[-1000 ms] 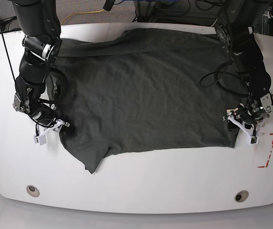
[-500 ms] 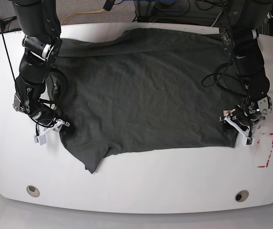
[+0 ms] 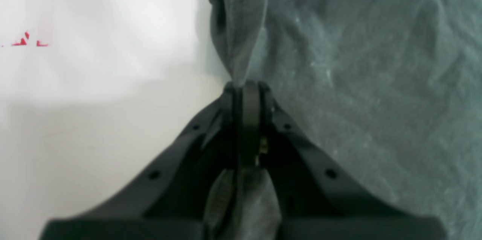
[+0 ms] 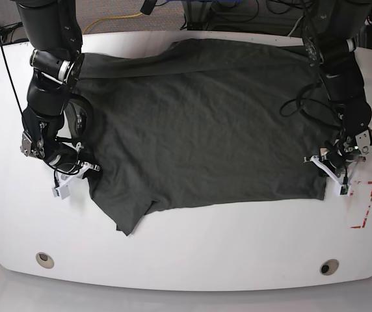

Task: Fold the T-shirt properly
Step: 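Lift the hem with both grippers and fold it toward the collar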

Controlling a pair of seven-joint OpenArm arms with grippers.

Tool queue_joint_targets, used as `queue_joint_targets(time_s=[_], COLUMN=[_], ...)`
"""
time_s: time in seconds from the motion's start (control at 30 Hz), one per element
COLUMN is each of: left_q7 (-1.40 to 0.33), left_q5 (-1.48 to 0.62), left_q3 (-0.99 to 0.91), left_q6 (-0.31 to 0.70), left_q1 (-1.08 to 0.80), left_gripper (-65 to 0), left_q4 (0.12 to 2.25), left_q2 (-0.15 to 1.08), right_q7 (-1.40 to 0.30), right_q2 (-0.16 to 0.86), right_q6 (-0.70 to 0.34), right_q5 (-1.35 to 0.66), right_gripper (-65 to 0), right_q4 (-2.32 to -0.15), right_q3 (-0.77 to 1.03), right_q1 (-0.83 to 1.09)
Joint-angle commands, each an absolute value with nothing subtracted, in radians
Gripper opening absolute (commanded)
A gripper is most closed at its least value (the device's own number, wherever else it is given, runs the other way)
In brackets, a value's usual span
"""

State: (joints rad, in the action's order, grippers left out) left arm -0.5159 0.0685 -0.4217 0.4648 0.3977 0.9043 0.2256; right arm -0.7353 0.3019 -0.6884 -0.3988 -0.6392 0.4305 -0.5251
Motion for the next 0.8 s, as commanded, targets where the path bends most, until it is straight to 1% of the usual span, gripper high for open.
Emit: queue_joint_targets(time_s=[0.0,0.07,0.17,0.27,0.37,0.57,0.63,0.7,0.77], left_q7=[-0.518,-0.527,-0.567,-0.584,-0.584,-0.587,-0.590,-0.625,-0.699], left_q5=[0.070,0.070,0.068,0.067,0.067,0.065,0.070,0.070,0.065], left_q3=[-0.424,-0.424,-0.424,-0.424,-0.423,-0.420,-0.420,-0.418,-0.418], left_q6=[0.501,0.539,0.575,0.584,0.584,0.582,0.582,0.582,0.582], left_q1=[0.403,0.371,0.329,0.277,0.252,0.262,0.291,0.323,0.369], left_gripper=[-65.0,-65.0,-65.0,-65.0,-65.0,-65.0,-65.0,-65.0,-65.0], left_q4=[0.944,0.980,1.058,1.141,1.198,1.290,1.317,1.334,1.356], left_q2=[0.240,0.240,0.240,0.240,0.237,0.236,0.234,0.234,0.234], right_q7=[-0.768,-0.803,-0.837,-0.868,-0.895,-0.941,-0.954,-0.958,-0.981], right_q2=[0.320,0.321,0.321,0.318,0.318,0.328,0.351,0.358,0.367], right_q6=[-0.698,-0.698,-0.698,-0.698,-0.698,-0.698,-0.698,-0.698,-0.698], right_q5=[-0.417,-0.418,-0.418,-0.418,-0.418,-0.409,-0.409,-0.409,-0.409], right_gripper=[-65.0,-65.0,-65.0,-65.0,-65.0,-65.0,-65.0,-65.0,-65.0], right_q4=[-0.667,-0.702,-0.819,-0.932,-0.970,-0.977,-0.977,-0.977,-0.977], right_q3=[0.435,0.435,0.437,0.437,0.435,0.429,0.427,0.427,0.426], right_q1=[-0.550,-0.518,-0.463,-0.414,-0.415,-0.492,-0.521,-0.558,-0.599])
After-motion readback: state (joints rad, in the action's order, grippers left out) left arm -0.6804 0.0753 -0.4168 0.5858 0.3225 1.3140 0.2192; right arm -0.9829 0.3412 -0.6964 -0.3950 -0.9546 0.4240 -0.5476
